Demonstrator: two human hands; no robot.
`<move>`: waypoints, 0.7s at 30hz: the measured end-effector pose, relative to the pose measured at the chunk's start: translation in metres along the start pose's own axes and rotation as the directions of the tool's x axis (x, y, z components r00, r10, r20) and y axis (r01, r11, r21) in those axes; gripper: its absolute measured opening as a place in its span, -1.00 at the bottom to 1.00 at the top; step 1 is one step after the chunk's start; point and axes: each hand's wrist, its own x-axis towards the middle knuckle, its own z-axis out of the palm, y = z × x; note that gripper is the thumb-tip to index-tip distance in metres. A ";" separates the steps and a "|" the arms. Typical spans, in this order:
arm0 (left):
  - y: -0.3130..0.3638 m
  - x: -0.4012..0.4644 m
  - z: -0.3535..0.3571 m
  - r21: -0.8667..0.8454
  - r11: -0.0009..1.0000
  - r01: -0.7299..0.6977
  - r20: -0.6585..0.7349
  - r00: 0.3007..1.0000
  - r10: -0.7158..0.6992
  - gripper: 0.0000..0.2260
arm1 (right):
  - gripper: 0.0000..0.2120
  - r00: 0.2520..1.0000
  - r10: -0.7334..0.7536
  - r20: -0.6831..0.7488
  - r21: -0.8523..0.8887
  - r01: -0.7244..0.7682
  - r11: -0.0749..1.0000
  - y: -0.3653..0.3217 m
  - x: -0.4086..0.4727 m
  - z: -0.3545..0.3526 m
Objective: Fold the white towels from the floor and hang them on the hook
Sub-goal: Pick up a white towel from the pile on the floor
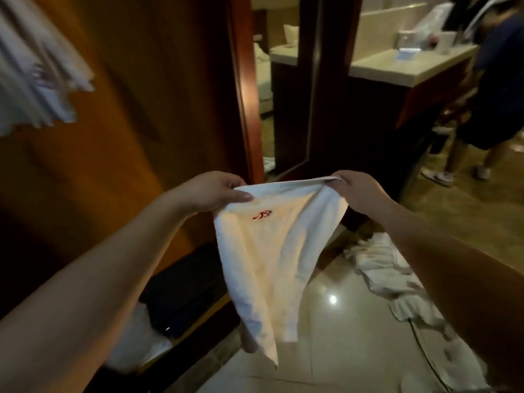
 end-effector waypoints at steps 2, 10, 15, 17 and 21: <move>-0.027 -0.031 -0.027 0.146 0.988 0.045 0.020 0.999 -0.049 -0.87 | -0.78 0.998 -0.022 -0.054 0.028 0.023 0.999 -0.044 0.001 0.016; -0.160 -0.160 -0.107 0.266 0.923 0.279 -0.033 0.959 -0.280 -0.72 | -0.78 0.990 -0.102 -0.095 0.071 0.109 0.992 -0.185 -0.009 0.070; -0.220 -0.221 -0.134 0.145 0.922 0.360 -0.088 0.933 -0.350 -0.80 | -0.76 0.993 -0.110 -0.029 0.008 0.110 0.994 -0.227 -0.012 0.091; -0.234 -0.243 -0.143 0.111 0.920 0.375 -0.122 0.924 -0.362 -0.85 | -0.72 0.996 -0.090 -0.016 0.016 0.090 0.996 -0.234 -0.014 0.096; -0.240 -0.274 -0.152 -0.376 0.905 0.199 -0.287 0.903 -0.318 -0.85 | -0.70 0.998 -0.060 -0.003 0.029 0.060 0.998 -0.239 -0.017 0.098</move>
